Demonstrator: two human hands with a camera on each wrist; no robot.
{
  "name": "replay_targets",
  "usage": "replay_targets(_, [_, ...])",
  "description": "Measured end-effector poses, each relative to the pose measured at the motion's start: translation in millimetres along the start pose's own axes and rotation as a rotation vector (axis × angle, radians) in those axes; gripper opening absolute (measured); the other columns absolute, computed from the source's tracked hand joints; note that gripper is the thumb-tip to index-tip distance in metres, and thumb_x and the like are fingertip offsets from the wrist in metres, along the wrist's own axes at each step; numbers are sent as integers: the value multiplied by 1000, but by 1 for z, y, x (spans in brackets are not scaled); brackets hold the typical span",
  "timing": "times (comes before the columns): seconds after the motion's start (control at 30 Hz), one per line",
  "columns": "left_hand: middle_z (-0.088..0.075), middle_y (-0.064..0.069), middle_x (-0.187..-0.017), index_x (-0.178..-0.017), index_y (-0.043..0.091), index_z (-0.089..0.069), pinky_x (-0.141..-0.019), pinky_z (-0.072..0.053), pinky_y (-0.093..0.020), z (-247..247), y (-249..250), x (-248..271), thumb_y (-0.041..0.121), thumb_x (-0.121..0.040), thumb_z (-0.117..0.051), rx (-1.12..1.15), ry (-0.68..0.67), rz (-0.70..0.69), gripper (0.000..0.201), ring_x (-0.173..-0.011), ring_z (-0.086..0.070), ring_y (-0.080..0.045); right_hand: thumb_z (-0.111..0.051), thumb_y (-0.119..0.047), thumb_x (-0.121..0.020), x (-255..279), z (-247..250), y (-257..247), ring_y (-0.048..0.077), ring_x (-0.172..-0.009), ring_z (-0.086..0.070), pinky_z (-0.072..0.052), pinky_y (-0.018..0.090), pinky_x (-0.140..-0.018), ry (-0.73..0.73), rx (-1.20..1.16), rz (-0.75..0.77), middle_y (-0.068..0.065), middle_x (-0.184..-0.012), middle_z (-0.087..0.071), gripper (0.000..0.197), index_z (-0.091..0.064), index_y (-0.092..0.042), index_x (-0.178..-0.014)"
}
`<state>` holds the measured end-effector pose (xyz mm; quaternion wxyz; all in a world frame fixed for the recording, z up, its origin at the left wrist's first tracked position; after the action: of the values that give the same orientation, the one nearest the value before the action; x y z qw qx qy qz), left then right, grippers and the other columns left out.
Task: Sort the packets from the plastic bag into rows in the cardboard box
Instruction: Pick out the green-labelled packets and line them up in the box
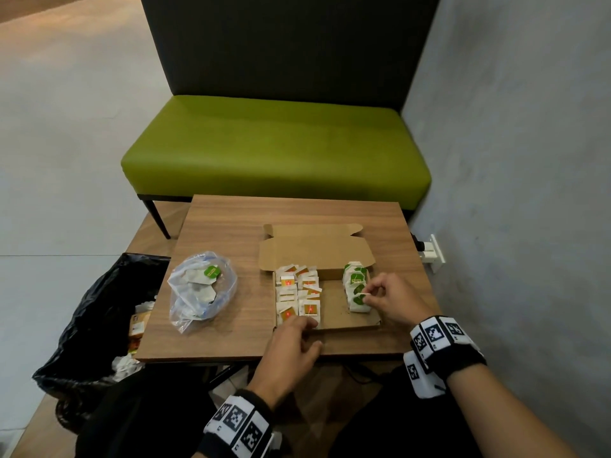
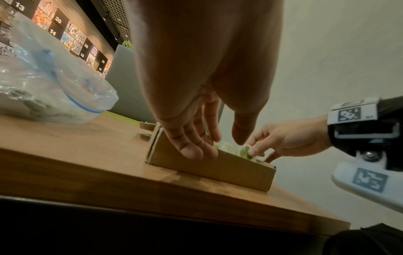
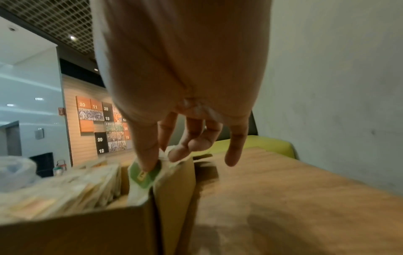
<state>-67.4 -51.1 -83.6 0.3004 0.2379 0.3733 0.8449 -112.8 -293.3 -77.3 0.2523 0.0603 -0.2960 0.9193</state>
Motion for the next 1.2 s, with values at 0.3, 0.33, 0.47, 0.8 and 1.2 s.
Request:
replay_targets(0.3, [-52, 18, -116, -129, 31, -55, -87, -52, -19, 0, -6, -2, 30, -92, -66, 33, -28, -16, 38, -90, -58, 0, -75, -28, -85, -5, -15, -2, 11, -95, -48, -42, 28, -78, 182, 193, 69, -12, -91, -49, 11, -71, -26, -95])
replay_targets(0.33, [-52, 18, -116, -129, 31, -55, -87, -52, -18, 0, -6, -2, 30, -92, -66, 35, -26, -18, 39, -90, -58, 1, -75, -29, -85, -5, -16, -2, 10, -95, -48, -41, 28, -79, 174, 201, 72, -12, -92, -49, 12, -70, -26, -95])
replay_targets(0.47, [-51, 20, -118, -130, 34, -52, -87, -51, -17, -1, -8, -1, 31, -92, -65, 39, -28, -22, 40, -94, -56, 3, -78, -31, -81, 0, -13, 0, 10, -97, -48, -46, 32, -84, 233, 150, 50, -12, -99, -48, 22, -62, -29, -97])
replay_targets(0.8, [-51, 19, -117, -125, 34, -55, -86, -51, -16, -1, -7, -1, 31, -92, -65, 9, -39, -32, 35, -92, -57, 4, -82, -40, -71, 7, -26, -5, 12, -100, -40, -39, 31, -88, 164, 413, -16, -9, -104, -39, 42, -45, -34, -91])
replay_targets(1.2, [-53, 18, -105, -108, 34, -62, -84, -47, -21, 89, -3, 9, 29, -92, -63, -100, 307, -3, 17, -93, -51, 0, -71, -38, -85, 28, -11, -65, 7, -99, -38, -39, 31, -87, 240, 200, 129, -12, -100, -41, 21, -52, -34, -92])
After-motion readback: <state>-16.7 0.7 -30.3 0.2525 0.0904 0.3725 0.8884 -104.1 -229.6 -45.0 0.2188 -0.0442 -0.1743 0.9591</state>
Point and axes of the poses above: each hand's wrist, its own x-axis away from the middle knuckle, its own z-axis out of the back of the hand, y = z × x, the point moved 4 cm from there along -x, towards the middle knuckle
